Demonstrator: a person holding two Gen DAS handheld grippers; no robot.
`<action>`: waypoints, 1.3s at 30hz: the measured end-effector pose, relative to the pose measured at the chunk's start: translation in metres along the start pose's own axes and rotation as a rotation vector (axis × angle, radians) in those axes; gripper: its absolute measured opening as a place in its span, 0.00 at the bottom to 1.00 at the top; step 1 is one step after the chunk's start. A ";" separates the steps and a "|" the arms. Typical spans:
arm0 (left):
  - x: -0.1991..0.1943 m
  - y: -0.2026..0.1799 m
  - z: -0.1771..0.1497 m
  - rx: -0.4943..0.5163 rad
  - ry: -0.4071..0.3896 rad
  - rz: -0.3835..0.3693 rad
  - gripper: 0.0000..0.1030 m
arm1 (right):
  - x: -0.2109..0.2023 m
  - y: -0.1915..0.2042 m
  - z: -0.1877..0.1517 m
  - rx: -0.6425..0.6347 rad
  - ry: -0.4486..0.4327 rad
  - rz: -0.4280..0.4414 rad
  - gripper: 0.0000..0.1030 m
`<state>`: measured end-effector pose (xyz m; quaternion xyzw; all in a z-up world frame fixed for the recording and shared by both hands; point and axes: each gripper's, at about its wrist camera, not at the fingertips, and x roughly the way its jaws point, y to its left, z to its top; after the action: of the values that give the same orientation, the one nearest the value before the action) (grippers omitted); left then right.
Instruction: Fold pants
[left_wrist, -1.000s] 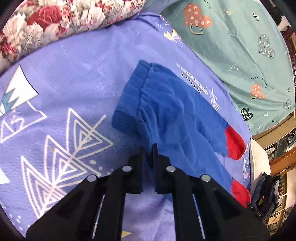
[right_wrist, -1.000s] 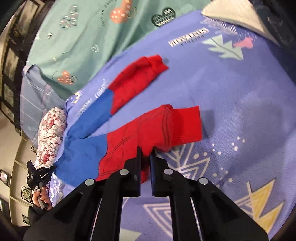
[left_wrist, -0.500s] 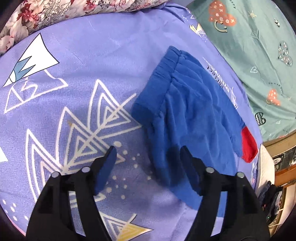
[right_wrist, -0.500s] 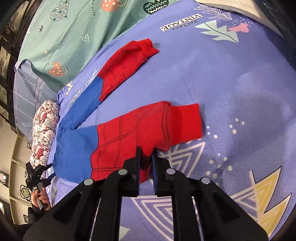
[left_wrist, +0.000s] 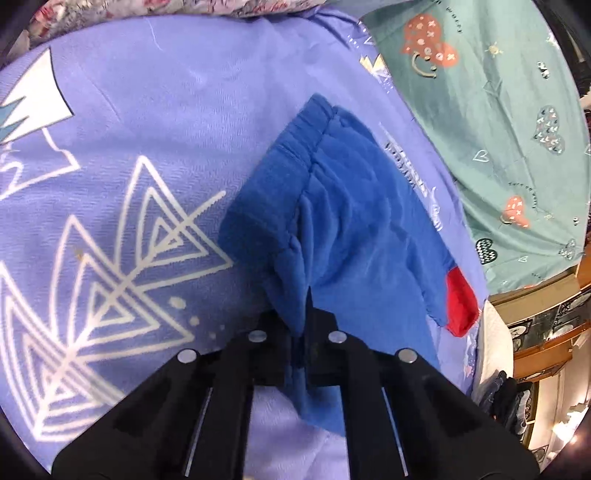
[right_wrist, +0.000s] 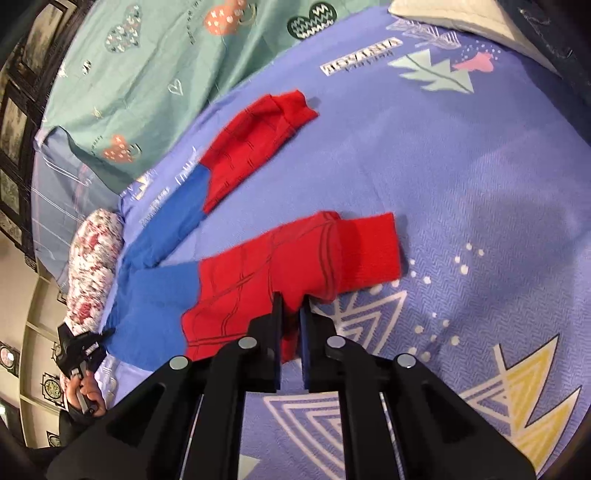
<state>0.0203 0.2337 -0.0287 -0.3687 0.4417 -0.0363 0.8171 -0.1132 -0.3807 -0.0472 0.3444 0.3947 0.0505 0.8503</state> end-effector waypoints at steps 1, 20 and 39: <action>-0.009 -0.002 -0.001 0.009 -0.005 -0.007 0.03 | -0.004 0.002 0.001 0.005 -0.002 0.012 0.07; -0.059 -0.022 -0.016 0.265 -0.072 0.195 0.76 | -0.043 0.030 0.006 -0.197 -0.088 -0.322 0.43; -0.008 -0.069 0.062 0.521 0.004 0.202 0.93 | 0.041 0.129 0.043 -0.442 0.118 -0.082 0.49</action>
<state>0.0797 0.2219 0.0418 -0.1003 0.4536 -0.0675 0.8830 -0.0311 -0.2924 0.0268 0.1301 0.4368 0.1213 0.8818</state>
